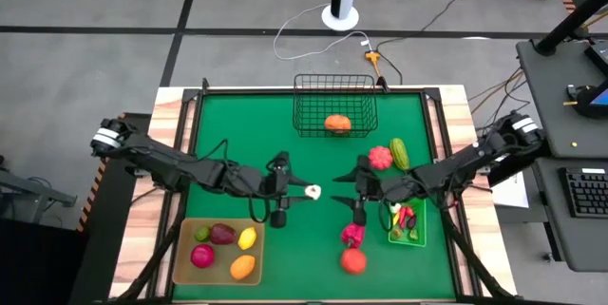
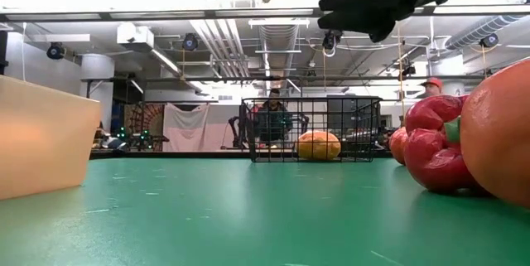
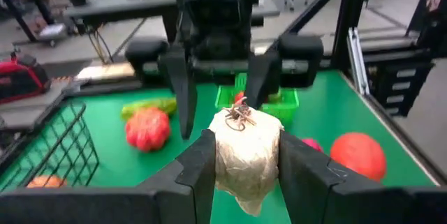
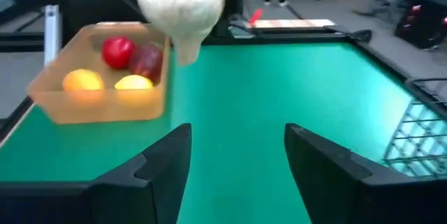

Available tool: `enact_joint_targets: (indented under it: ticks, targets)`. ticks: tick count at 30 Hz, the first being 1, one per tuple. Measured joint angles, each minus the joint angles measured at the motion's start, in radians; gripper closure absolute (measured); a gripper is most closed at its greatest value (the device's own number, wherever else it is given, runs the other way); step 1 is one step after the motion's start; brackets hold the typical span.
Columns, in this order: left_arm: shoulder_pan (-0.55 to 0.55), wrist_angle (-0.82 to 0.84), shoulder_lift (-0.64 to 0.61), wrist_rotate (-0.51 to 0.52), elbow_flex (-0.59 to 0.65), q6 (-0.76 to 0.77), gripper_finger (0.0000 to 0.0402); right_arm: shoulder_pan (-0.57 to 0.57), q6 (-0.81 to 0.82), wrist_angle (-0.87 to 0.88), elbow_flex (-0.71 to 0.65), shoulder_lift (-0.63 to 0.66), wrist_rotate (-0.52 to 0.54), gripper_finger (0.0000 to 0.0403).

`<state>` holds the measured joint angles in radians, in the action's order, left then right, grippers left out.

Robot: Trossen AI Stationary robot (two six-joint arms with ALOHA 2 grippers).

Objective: Sort produce into baskets
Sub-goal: Put the garlic into the black basket

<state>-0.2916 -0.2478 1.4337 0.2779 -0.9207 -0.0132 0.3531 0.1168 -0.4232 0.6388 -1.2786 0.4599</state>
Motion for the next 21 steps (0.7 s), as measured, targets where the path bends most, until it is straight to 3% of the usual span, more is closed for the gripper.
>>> enact_joint_targets:
  ticks: [4,11,21]
  targets:
    - [0.004,-0.111,0.050,0.000,0.000,-0.016,0.0288,-0.003,-0.016,-0.037,0.019,-0.033,-0.076,0.0167]
    - [0.008,-0.180,0.114,0.000,0.001,-0.023,0.0288,-0.002,-0.059,-0.040,0.081,-0.108,-0.079,0.0159]
    - [0.011,-0.224,0.130,0.002,0.001,-0.031,0.0288,-0.005,-0.068,-0.055,0.092,-0.115,-0.101,0.0174]
